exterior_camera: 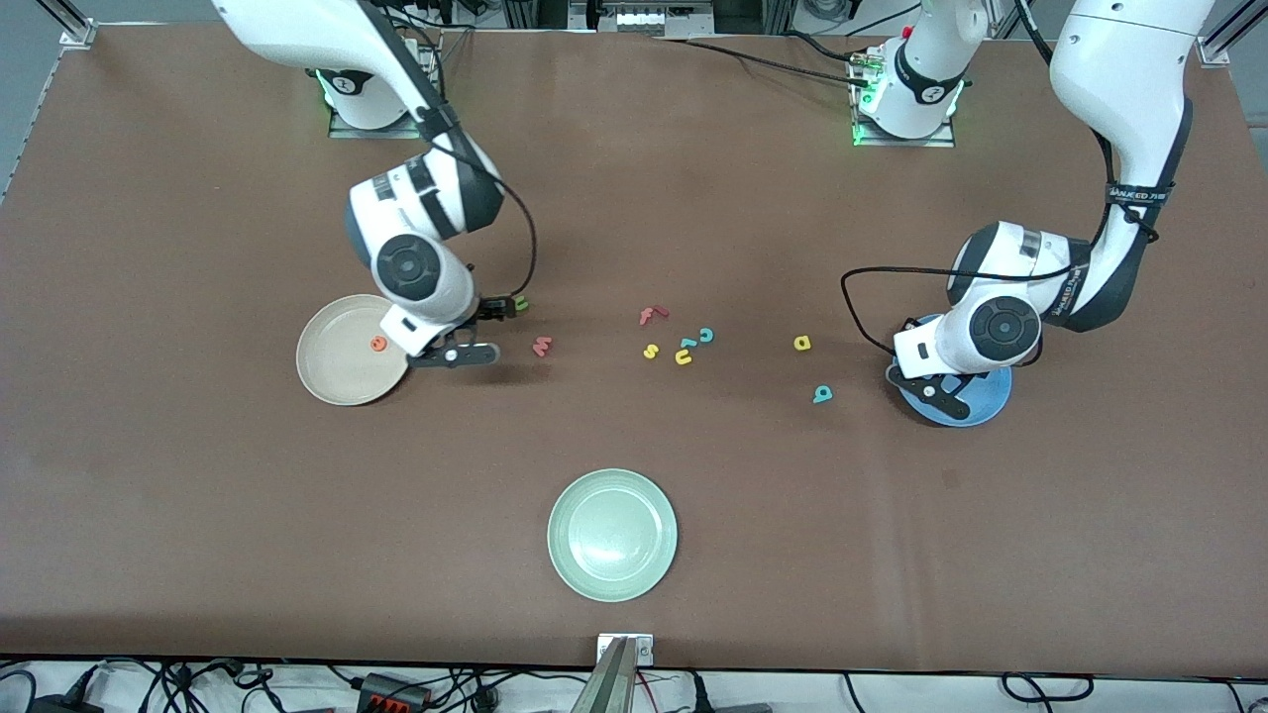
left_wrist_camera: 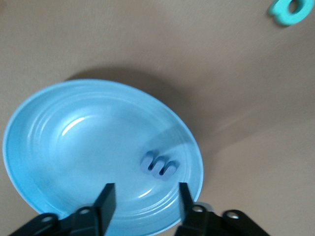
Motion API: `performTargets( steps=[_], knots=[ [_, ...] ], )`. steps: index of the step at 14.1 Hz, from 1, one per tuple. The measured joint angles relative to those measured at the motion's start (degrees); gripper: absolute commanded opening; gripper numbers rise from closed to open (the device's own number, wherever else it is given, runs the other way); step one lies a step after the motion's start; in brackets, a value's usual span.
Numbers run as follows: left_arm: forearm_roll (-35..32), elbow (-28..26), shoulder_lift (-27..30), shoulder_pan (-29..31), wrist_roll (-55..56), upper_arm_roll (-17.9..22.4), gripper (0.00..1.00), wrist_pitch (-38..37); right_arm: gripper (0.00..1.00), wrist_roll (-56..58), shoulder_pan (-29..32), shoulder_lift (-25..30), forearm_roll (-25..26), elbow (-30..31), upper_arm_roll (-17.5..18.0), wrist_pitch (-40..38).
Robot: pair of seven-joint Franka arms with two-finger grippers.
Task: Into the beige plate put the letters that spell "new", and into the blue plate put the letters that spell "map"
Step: 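Grasp the green u with the right gripper while the left gripper reaches letters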
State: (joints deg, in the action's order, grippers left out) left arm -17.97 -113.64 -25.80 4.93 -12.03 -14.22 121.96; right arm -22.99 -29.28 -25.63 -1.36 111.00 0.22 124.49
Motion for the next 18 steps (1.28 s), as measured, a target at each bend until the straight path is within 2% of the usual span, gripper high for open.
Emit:
performTargets(
  steps=[4,8,9,10,12,14,17,18],
  knots=[
    [0.0,4.6,1.0,-0.6,0.3,-7.3,1.00,0.2,1.00,0.0,-5.0,-2.8,0.0,2.9,0.0,6.5],
    [-0.1,9.3,-1.7,-3.5,-0.2,-9.1,1.00,0.4,1.00,3.7,-6.5,-4.6,0.0,3.7,0.0,7.6],
    [-0.2,11.0,-3.5,-3.9,-3.4,-9.1,1.00,0.7,0.91,5.3,-6.5,-4.7,0.0,3.7,0.0,7.6],
    [-0.3,12.6,-5.4,-4.0,-7.5,-9.1,1.00,0.8,0.75,6.4,-6.5,-4.7,0.0,3.8,0.0,7.6],
    [-0.4,14.3,-8.6,-3.8,-16.8,-9.0,1.00,1.1,0.66,7.3,-6.6,-4.7,0.0,4.0,0.0,7.6],
    [-0.4,14.2,-11.2,-3.6,-23.8,-9.0,1.00,2.7,0.62,7.6,-6.6,-4.8,0.0,4.3,0.0,8.3],
    [-0.6,10.0,-13.2,-3.6,-27.2,-9.0,1.00,10.9,0.54,7.7,-6.6,-4.7,0.0,4.7,0.0,9.5],
    [-1.4,8.6,-13.3,-3.6,-27.6,-9.0,0.94,12.6,0.47,7.7,-6.6,-4.7,0.0,4.7,0.0,9.5]
  ],
)
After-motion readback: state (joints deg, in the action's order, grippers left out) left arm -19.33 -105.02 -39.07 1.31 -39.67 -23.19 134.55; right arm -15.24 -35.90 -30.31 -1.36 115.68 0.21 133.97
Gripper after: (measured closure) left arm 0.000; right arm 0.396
